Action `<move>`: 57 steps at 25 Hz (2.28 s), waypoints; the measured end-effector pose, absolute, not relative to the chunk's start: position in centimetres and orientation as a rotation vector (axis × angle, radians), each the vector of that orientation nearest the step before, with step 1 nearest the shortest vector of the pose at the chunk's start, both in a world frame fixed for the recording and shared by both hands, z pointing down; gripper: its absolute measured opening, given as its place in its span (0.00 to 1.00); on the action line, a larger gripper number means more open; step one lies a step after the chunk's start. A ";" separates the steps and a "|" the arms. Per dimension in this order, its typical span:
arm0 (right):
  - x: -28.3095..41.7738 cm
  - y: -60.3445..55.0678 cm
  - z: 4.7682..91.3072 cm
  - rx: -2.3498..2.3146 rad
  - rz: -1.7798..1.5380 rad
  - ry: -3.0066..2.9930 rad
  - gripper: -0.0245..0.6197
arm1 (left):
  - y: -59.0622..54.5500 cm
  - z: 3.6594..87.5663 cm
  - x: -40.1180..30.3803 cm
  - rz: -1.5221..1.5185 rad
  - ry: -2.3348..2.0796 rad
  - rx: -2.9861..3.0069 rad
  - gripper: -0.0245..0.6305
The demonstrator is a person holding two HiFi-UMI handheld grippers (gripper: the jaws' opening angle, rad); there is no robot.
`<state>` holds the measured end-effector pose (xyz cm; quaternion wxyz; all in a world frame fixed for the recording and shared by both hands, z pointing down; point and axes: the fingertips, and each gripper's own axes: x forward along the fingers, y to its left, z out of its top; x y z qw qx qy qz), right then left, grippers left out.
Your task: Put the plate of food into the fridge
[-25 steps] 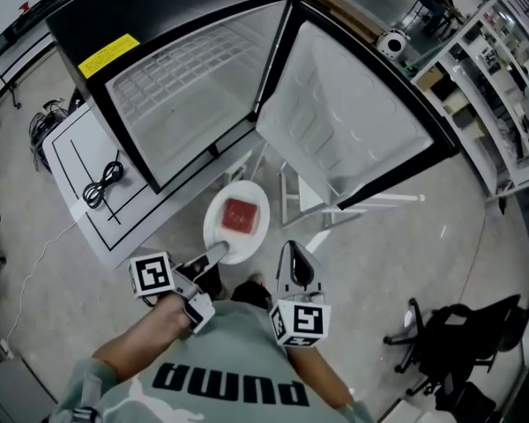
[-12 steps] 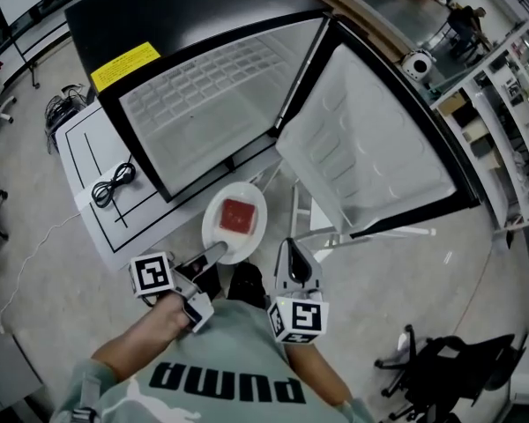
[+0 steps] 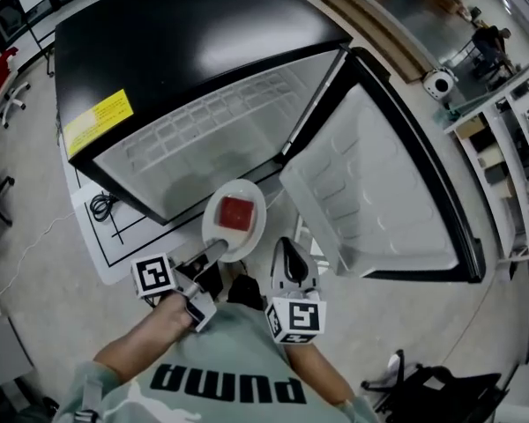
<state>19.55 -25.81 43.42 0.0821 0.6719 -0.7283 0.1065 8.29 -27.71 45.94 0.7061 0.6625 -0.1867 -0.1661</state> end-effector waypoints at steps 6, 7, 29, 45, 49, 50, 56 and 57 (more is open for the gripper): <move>20.5 -29.6 43.6 1.903 0.318 -2.261 0.05 | -31.6 46.5 9.3 -0.433 -0.506 1.459 0.11; 20.6 -30.2 43.6 1.885 0.316 -2.276 0.05 | -32.1 46.6 9.3 -0.446 -0.524 1.456 0.11; 20.1 -39.1 43.8 1.535 0.213 -2.482 0.05 | -42.9 53.3 7.6 -0.673 -0.892 1.365 0.11; 19.4 -41.8 44.9 1.451 0.266 -2.510 0.05 | -47.4 56.8 6.0 -0.718 -1.014 1.295 0.11; 18.9 -42.2 44.7 1.444 0.264 -2.529 0.05 | -47.7 57.4 5.7 -0.729 -1.017 1.286 0.11; 18.9 -42.3 44.8 1.441 0.262 -2.530 0.05 | -47.8 57.5 5.6 -0.733 -1.017 1.285 0.11; 18.2 -42.7 45.2 1.424 0.283 -2.531 0.05 | -47.7 58.3 5.2 -0.716 -1.042 1.272 0.11; 18.1 -42.7 45.3 1.421 0.286 -2.531 0.05 | -47.7 58.3 5.2 -0.711 -1.043 1.271 0.11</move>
